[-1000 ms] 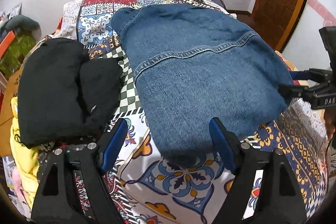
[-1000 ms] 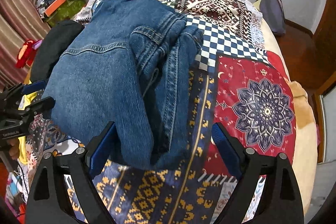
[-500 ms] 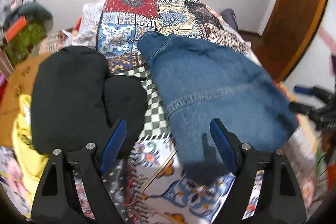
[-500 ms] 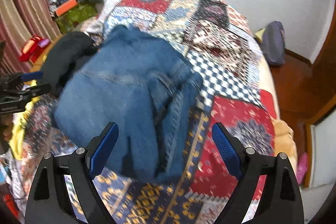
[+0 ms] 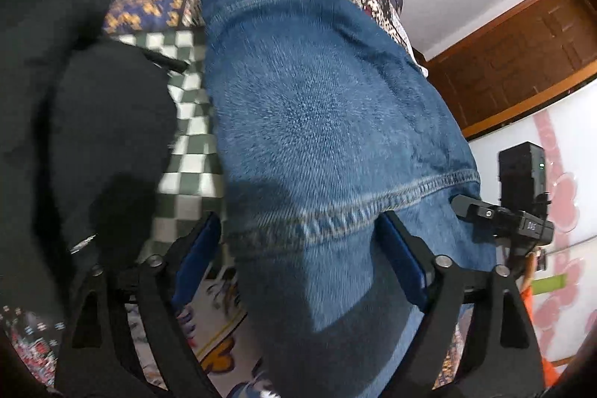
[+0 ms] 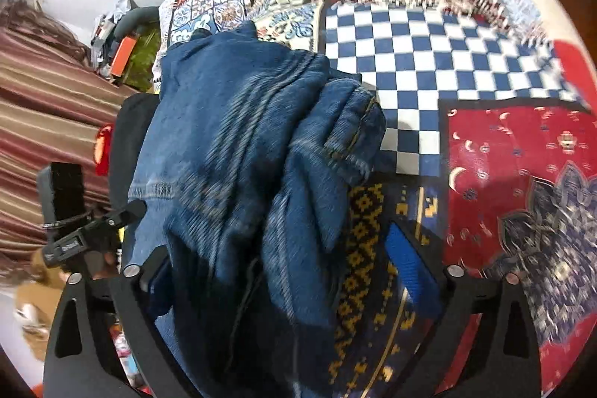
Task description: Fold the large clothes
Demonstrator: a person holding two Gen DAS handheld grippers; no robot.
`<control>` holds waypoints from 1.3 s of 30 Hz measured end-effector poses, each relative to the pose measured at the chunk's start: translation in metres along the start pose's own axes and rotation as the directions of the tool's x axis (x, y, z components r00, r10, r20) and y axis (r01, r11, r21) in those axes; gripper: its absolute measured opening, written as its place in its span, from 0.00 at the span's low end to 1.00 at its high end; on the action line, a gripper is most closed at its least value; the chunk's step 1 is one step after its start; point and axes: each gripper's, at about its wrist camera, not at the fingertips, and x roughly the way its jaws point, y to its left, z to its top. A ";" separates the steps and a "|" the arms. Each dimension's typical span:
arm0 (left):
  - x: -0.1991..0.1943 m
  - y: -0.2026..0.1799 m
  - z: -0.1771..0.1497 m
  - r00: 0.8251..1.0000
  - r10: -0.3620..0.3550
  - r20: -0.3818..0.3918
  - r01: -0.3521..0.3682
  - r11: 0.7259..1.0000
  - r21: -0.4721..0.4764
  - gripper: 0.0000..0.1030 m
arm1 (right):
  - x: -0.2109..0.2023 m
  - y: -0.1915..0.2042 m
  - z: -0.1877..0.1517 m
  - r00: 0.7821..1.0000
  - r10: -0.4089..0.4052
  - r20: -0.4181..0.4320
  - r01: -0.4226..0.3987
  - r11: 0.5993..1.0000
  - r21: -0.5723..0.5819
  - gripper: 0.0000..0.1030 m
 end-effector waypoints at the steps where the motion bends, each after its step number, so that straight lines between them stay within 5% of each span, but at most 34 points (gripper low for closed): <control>1: 0.005 0.000 0.003 1.000 -0.017 -0.010 0.017 1.000 -0.006 0.86 | 0.005 -0.001 0.003 1.000 0.012 -0.010 -0.012 1.000 0.005 0.95; 7: 0.019 0.002 0.011 0.995 -0.090 -0.038 0.088 0.995 -0.045 0.88 | 0.028 0.010 0.017 0.998 0.046 -0.052 -0.047 0.999 -0.010 0.98; 10: 0.020 0.004 0.012 0.993 -0.117 -0.033 0.114 0.990 -0.079 0.86 | 0.026 0.020 0.018 0.994 0.083 -0.076 -0.085 0.996 -0.026 0.91; 15: 0.007 -0.004 0.011 0.995 -0.097 -0.017 0.096 0.994 -0.044 0.61 | 0.021 0.032 0.022 0.993 0.076 -0.094 -0.079 0.996 -0.034 0.56; 20: -0.025 -0.038 0.006 0.997 -0.075 0.026 0.074 0.996 0.058 0.43 | 0.002 0.059 0.018 0.997 0.052 -0.059 -0.057 0.995 -0.086 0.38; 24: -0.071 -0.063 0.003 0.993 -0.057 0.105 0.043 0.990 0.135 0.43 | -0.018 0.107 0.020 1.000 -0.002 -0.002 0.002 0.987 -0.159 0.37; 31: -0.182 -0.067 0.009 0.959 -0.089 0.269 0.043 0.984 0.173 0.43 | -0.061 0.194 0.026 0.992 0.041 0.120 -0.006 0.961 -0.278 0.37; 39: -0.283 -0.011 0.015 0.912 -0.036 0.408 -0.021 0.991 0.134 0.43 | -0.050 0.275 0.029 0.979 0.132 0.152 -0.069 0.930 -0.362 0.37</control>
